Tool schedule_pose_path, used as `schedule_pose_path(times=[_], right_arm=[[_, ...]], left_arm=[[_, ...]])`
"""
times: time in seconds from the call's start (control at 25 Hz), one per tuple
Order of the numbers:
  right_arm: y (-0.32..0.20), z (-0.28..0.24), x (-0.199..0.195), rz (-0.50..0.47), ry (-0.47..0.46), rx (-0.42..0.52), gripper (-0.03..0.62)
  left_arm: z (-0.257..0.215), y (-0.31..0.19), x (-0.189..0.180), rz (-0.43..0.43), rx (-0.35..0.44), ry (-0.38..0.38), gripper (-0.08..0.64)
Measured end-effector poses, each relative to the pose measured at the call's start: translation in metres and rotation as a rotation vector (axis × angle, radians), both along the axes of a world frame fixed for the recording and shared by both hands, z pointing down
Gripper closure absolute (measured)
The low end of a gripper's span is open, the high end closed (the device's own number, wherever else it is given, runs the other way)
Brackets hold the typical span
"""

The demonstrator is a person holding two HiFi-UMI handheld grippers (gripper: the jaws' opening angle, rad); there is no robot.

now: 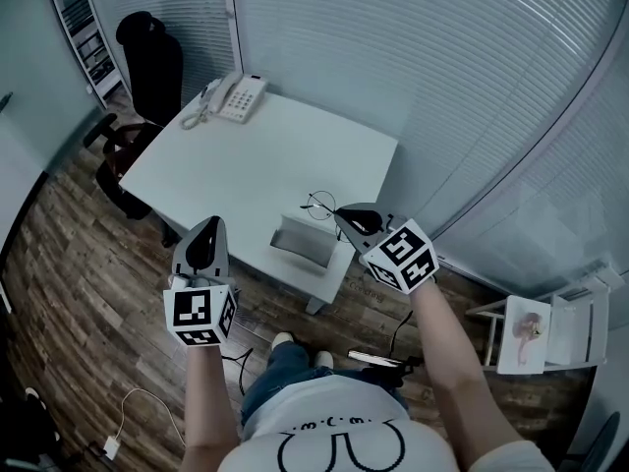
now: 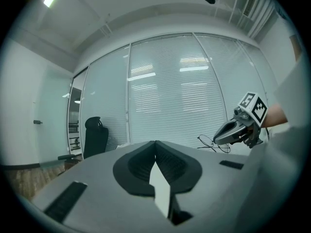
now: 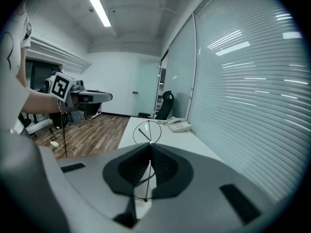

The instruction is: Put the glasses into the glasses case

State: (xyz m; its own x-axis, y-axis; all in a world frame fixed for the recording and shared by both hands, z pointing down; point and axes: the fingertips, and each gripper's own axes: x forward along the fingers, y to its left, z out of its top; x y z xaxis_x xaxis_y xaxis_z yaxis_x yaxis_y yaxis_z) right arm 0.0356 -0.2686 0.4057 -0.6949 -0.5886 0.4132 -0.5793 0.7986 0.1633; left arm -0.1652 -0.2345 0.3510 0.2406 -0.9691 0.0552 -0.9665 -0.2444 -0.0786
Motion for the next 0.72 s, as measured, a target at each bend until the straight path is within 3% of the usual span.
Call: schedule_pose_path(times=[0.4, 0.72], right_arm=[[0.005, 0.078, -0.053, -0.078, 0.165, -0.101, 0.574], [-0.013, 0.133, -0.071, -0.095, 0.372, -0.136, 0.574]], left_arm=[[0.036, -0.014, -0.047, -0.016, -0.071, 0.044, 0.543], [0.073, -0.027, -0.067, -0.036, -0.156, 0.08, 0.543]])
